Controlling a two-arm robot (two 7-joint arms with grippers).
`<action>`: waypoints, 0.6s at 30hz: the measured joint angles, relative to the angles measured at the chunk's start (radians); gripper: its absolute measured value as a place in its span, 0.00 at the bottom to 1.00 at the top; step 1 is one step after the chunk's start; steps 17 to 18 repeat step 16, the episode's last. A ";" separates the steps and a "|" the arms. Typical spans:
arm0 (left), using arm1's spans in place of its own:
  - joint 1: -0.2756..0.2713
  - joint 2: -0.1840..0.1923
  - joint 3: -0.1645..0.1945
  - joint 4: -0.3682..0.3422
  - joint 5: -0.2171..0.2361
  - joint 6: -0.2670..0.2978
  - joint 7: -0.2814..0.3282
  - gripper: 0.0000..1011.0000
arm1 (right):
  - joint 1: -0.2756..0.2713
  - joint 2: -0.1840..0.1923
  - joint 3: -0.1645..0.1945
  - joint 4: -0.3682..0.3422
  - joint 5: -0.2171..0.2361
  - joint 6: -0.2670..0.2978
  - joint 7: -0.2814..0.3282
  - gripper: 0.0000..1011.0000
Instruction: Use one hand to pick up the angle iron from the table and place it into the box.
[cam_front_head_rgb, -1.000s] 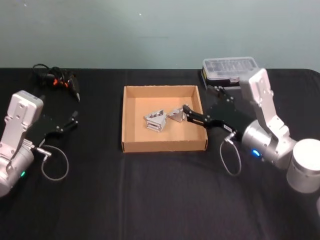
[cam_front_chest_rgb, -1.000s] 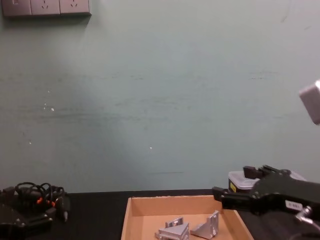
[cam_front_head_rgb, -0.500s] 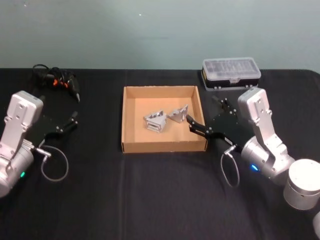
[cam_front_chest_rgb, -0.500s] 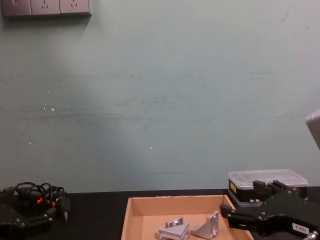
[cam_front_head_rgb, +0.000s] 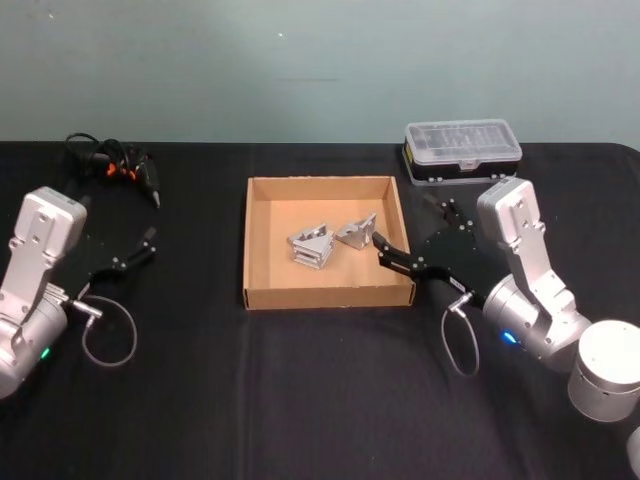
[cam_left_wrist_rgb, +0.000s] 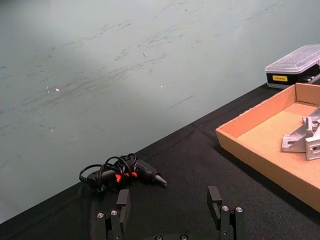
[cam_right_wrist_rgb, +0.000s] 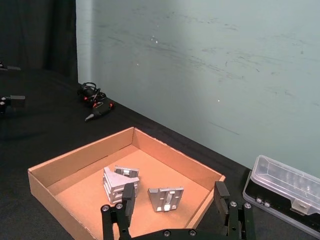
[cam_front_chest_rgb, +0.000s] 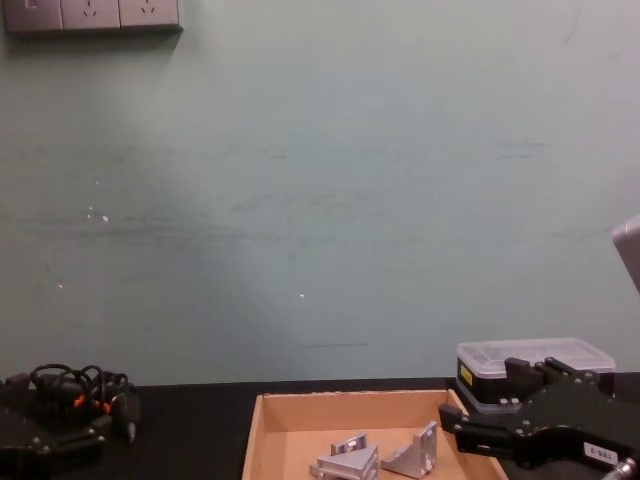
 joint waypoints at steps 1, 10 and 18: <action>0.000 0.000 0.000 0.000 0.000 0.000 0.000 1.00 | 0.000 0.000 0.000 0.000 0.000 0.000 0.000 0.99; 0.000 0.000 0.000 0.000 0.000 0.000 0.000 1.00 | 0.001 0.001 0.000 -0.001 0.002 0.001 0.001 0.99; 0.000 0.000 0.000 0.000 0.000 0.000 0.000 1.00 | 0.001 0.001 0.000 -0.001 0.002 0.001 0.002 0.99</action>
